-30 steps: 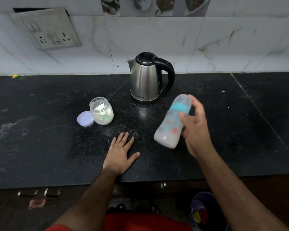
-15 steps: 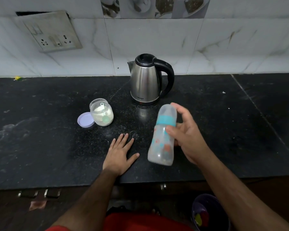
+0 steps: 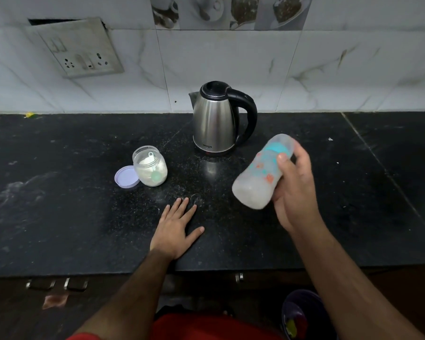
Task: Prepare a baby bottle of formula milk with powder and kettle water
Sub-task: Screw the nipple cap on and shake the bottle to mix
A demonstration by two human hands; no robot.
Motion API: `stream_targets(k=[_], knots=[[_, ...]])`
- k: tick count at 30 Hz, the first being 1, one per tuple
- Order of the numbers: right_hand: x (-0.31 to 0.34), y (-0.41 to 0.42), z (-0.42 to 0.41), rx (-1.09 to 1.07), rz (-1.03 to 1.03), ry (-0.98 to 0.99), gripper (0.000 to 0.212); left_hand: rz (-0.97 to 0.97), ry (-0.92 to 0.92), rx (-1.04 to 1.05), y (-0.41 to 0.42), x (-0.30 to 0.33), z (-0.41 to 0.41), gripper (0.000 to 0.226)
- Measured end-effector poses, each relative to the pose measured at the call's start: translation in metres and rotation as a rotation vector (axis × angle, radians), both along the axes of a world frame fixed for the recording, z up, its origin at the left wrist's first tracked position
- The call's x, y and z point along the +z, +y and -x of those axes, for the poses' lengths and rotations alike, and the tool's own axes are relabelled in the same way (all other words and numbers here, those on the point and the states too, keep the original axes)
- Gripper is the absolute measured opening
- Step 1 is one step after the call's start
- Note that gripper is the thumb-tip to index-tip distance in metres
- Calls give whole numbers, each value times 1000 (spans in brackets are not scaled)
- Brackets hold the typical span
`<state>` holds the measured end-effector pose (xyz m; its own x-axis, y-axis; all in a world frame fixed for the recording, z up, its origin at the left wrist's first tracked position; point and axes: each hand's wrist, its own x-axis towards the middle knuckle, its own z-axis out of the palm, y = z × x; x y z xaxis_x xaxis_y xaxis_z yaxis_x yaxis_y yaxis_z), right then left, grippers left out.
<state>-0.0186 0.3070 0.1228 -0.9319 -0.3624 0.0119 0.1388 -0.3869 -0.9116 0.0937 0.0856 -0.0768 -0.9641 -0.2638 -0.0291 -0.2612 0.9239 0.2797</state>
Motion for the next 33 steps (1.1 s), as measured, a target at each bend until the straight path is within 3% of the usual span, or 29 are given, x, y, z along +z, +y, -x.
stream_targets(k=[2, 5, 10, 15, 20, 22, 26, 30, 33], knots=[[-1, 0, -1, 36, -18, 31, 58, 8, -10, 2, 0, 0, 0, 80], [0, 1, -7, 263, -158, 86, 56, 9, -12, 2, -1, -1, 1, 80], [5, -5, 1, 14, 5, 9, 57, 11, -6, 4, 0, -1, 0, 80], [-1, -4, -12, 280, -166, 76, 56, 13, -5, 4, -1, -2, 1, 78], [6, -5, -2, -4, -24, -21, 48, 7, -9, 4, -1, -1, 0, 77], [4, -4, -5, 27, -81, -9, 50, 8, -11, 3, -1, -1, 1, 78], [3, 0, -13, 285, -207, 28, 57, 4, -10, 4, -1, -1, 1, 79], [4, -1, -2, 15, -10, -37, 60, 8, -6, 1, 0, 0, 0, 77], [-3, 0, -7, 78, -44, -33, 56, 4, -5, 1, -1, 0, 0, 78]])
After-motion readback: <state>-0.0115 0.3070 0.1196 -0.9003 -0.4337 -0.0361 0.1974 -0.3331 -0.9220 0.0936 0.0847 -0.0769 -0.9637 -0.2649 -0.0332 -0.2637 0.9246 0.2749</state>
